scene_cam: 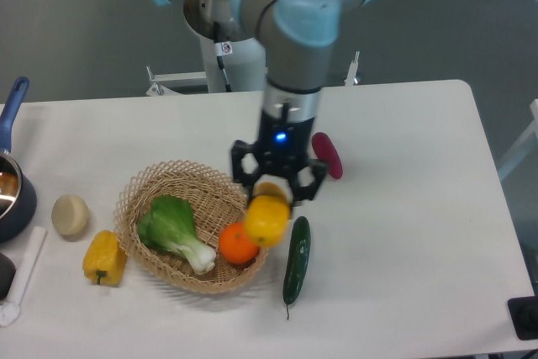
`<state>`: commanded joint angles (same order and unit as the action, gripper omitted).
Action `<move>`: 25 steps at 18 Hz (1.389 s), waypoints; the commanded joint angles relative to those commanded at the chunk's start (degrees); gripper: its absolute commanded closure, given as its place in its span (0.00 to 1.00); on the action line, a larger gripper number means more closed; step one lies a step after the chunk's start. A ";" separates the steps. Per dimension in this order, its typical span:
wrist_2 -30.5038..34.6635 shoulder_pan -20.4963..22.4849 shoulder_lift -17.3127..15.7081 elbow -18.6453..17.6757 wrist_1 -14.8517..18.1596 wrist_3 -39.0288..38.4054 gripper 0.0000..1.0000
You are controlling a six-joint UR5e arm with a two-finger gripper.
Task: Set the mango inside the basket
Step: 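Carry the held yellow mango over the wicker basket and lower it, then press the mango down into the basket beside the bok choy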
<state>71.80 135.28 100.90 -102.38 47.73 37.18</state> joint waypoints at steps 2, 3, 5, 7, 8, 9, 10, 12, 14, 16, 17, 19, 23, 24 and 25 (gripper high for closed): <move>3.07 -2.63 0.79 -0.71 0.00 0.27 0.59; 4.48 -3.95 1.40 -0.71 -0.09 0.27 0.59; 6.77 -5.98 2.28 -0.80 -0.09 0.18 0.59; 7.74 -7.65 3.25 -0.62 -0.26 0.18 0.59; 7.92 -8.35 3.69 -0.71 -0.26 0.18 0.59; 7.92 -8.88 4.04 -0.80 -0.26 0.27 0.59; 7.92 -9.15 4.13 -0.71 -0.26 0.35 0.59; 8.01 -10.29 5.44 0.16 -0.26 0.18 0.59; 8.01 -10.64 6.94 1.22 -0.35 -0.08 0.58; 8.27 -11.26 8.52 2.10 -0.44 -0.09 0.58; 9.14 -11.52 9.14 2.45 -0.44 -0.17 0.57; 11.25 -12.84 10.37 3.24 -0.44 -0.17 0.55; 11.52 -13.19 11.60 4.21 -0.44 -0.35 0.55; 11.44 -13.46 11.69 4.21 -0.53 -0.35 0.53; 11.44 -13.63 11.87 4.30 -0.53 -0.35 0.50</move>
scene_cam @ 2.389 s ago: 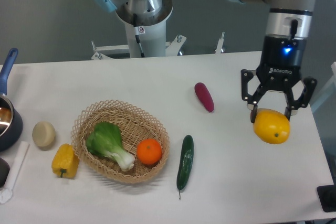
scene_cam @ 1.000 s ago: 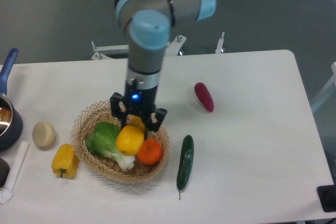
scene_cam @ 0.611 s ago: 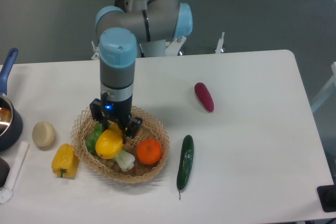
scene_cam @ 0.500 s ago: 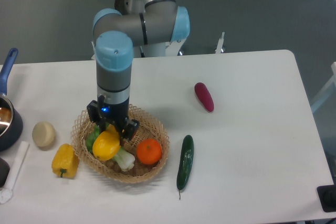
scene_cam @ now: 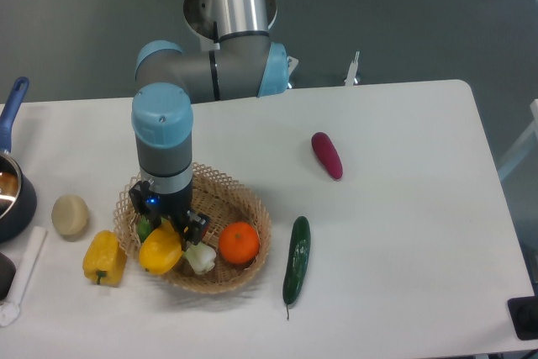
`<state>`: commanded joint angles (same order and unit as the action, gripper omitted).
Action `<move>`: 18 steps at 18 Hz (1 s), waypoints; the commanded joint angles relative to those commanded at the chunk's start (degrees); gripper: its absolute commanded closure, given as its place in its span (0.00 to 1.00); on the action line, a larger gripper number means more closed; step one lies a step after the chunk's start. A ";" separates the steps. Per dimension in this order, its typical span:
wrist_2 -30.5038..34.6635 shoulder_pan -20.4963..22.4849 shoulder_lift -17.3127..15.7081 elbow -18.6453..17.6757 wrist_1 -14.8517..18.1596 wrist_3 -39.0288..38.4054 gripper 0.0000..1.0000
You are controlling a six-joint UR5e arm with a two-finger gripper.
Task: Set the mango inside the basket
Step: 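Press the mango down into the basket beside the bok choy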
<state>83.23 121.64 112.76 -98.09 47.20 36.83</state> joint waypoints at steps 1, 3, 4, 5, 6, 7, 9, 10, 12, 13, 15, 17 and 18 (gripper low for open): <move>0.00 -0.09 0.61 0.17 0.00 0.00 0.50; 0.00 -0.09 1.05 0.44 0.00 0.09 0.49; 0.00 -0.18 1.32 0.35 0.00 0.17 0.45; 0.00 -0.18 1.58 0.27 0.00 0.35 0.39; 0.00 -0.18 1.76 0.26 -0.09 0.35 0.39; 0.00 -0.35 1.76 0.35 -0.09 0.35 0.39; 0.00 -0.70 1.85 0.27 0.00 0.44 0.39; 0.09 -0.70 1.76 -0.08 -0.09 0.53 0.39; 0.17 -0.70 1.67 -0.26 -0.09 0.53 0.37; 0.26 -0.70 1.67 -0.26 -0.09 0.61 0.19; 0.88 -0.70 1.41 -0.26 -0.09 0.70 0.00; 0.97 -0.70 1.23 -0.09 -0.09 0.62 0.00; 0.97 -0.70 1.06 0.09 -0.09 0.53 0.00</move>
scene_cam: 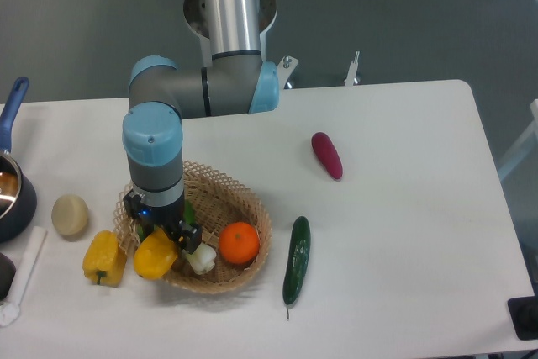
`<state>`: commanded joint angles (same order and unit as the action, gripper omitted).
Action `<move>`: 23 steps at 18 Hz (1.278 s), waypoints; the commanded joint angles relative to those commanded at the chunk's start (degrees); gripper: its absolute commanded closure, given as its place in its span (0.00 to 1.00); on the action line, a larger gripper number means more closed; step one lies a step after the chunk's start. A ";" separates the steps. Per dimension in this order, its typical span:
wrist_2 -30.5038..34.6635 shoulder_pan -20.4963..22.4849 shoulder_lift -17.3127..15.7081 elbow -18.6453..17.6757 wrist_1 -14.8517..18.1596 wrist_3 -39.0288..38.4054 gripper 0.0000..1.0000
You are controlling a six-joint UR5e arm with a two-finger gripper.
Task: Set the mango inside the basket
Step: 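Press the mango down into the basket beside the bok choy, then open the gripper and lift it away from the basket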
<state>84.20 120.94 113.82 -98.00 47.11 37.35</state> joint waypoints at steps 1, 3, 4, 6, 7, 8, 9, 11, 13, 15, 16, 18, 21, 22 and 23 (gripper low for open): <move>0.00 -0.09 -0.35 0.00 0.00 0.00 0.00; 0.09 0.00 -1.84 -0.09 0.17 0.09 0.00; 0.09 0.00 -2.98 -0.43 0.35 0.17 0.00; 0.26 0.44 -5.27 -0.79 0.44 0.70 0.00; 0.96 0.96 -5.88 -0.70 0.53 0.96 0.00; 3.23 2.18 -6.93 -0.61 0.44 1.14 0.00; 5.60 4.46 -7.90 -0.61 0.27 1.40 0.00; 6.33 7.90 -9.57 0.00 0.18 3.59 0.00; 6.50 13.69 -11.25 2.01 0.18 4.57 0.00; 6.77 16.42 -11.25 4.73 0.26 5.53 0.00; 6.77 17.74 -11.16 6.92 0.44 5.71 0.00; 7.03 19.16 -10.73 9.83 0.88 5.71 0.00; 11.59 20.56 -11.07 12.74 1.75 8.94 0.00; 13.08 20.74 -11.16 13.53 2.98 11.75 0.00; 14.49 20.83 -11.25 13.97 4.21 15.17 0.00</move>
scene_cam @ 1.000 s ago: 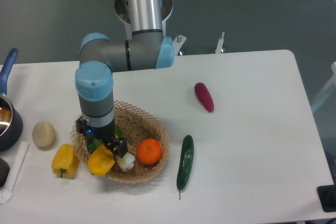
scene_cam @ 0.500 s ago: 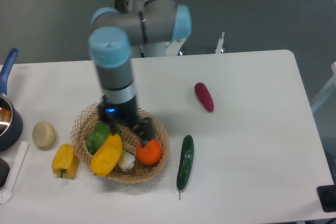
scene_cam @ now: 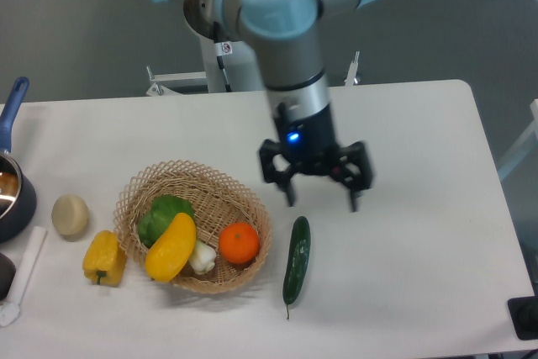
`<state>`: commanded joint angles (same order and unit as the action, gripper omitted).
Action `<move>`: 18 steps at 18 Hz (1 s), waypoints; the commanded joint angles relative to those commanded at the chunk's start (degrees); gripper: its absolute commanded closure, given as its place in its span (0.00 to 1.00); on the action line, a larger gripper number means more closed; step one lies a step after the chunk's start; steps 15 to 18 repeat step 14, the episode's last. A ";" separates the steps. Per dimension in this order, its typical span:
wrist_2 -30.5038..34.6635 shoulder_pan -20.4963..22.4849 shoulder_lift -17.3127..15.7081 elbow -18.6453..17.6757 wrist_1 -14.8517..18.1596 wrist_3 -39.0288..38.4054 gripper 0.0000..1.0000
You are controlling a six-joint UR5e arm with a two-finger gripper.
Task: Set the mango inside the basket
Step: 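Open the gripper and lift it away from the basket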
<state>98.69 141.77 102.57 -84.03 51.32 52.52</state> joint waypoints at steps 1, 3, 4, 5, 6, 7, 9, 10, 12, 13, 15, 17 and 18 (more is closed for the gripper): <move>0.62 0.26 -0.26 0.09 0.80 2.99 0.00; 0.28 2.10 -2.28 -0.08 3.25 6.00 0.00; 0.02 2.89 -2.98 -0.08 4.83 7.06 0.00; -0.25 3.77 -3.95 -0.26 6.24 8.63 0.00; -0.60 4.39 -4.91 -0.61 7.64 10.91 0.00; -0.60 5.09 -5.44 -0.52 9.14 13.54 0.00; -0.60 6.50 -7.11 -1.05 11.34 18.12 0.00; -0.86 7.55 -7.90 -1.49 11.44 19.62 0.00; -2.79 8.87 -8.87 -2.02 11.53 20.42 0.00; -4.36 9.83 -9.14 -2.02 11.53 20.43 0.00; -4.47 10.11 -9.32 -2.19 11.53 20.43 0.00; -4.47 10.11 -9.32 -2.19 11.53 20.43 0.00; -4.47 10.11 -9.32 -2.19 11.53 20.43 0.00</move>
